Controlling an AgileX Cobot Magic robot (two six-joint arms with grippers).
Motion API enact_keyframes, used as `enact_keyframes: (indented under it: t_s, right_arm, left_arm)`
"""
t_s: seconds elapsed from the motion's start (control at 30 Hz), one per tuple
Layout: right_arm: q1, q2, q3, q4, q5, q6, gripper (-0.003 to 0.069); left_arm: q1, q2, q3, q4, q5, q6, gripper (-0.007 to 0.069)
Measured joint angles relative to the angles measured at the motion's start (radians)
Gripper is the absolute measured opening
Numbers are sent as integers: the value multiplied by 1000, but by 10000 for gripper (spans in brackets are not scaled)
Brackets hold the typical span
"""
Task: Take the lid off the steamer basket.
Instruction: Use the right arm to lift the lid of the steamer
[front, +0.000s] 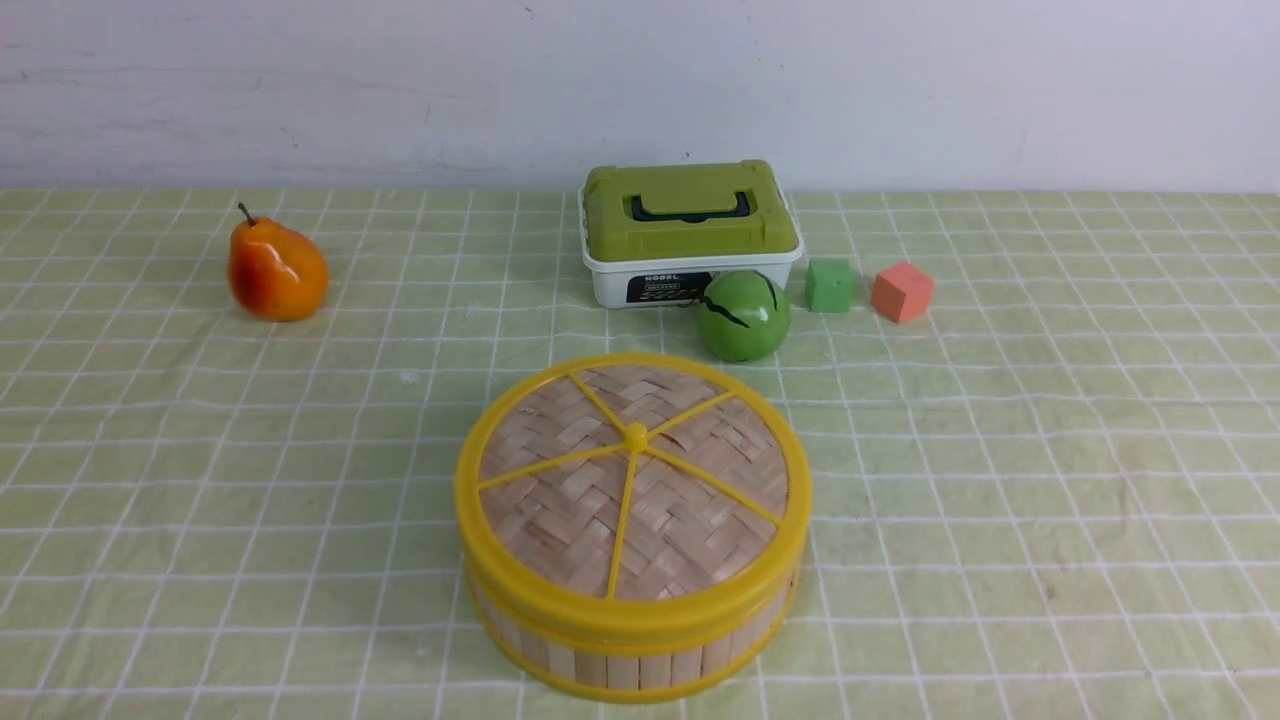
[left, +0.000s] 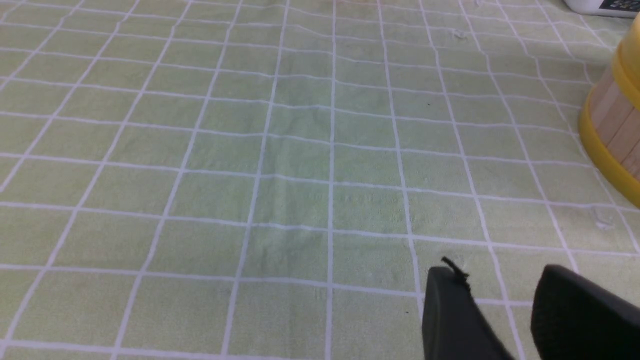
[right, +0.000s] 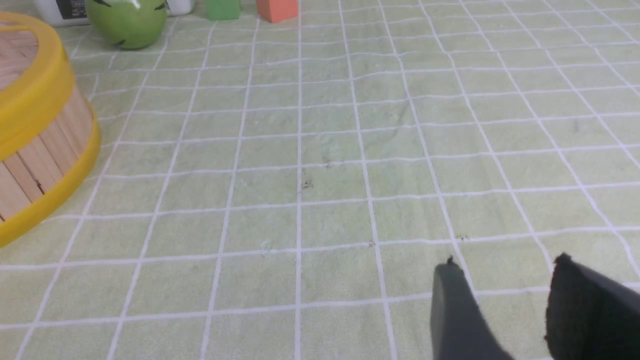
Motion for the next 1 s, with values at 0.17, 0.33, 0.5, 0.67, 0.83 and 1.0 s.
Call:
enact_keyframes:
  t_s: [0.17,0.33,0.5,0.67,0.83,1.0]
  right_arm:
    - [0,0,0,0,0,0,241]
    - [0,0,0,0,0,0,241]
    - [0,0,0,-38,-2,-4,241]
    - [0,0,0,-68,-6,-4,241]
    - [0,0,5,-53,-42,15,241]
    - [0,0,8,125,-52,158,241]
  left_arm:
    - [0,0,0,0,0,0,239]
    - [0,0,0,0,0,0,239]
    - [0,0,0,0,0,0,239]
    - [0,0,0,0,0,0,239]
    - [0,0,0,0,0,0,239]
    - [0,0,0,0,0,0,239]
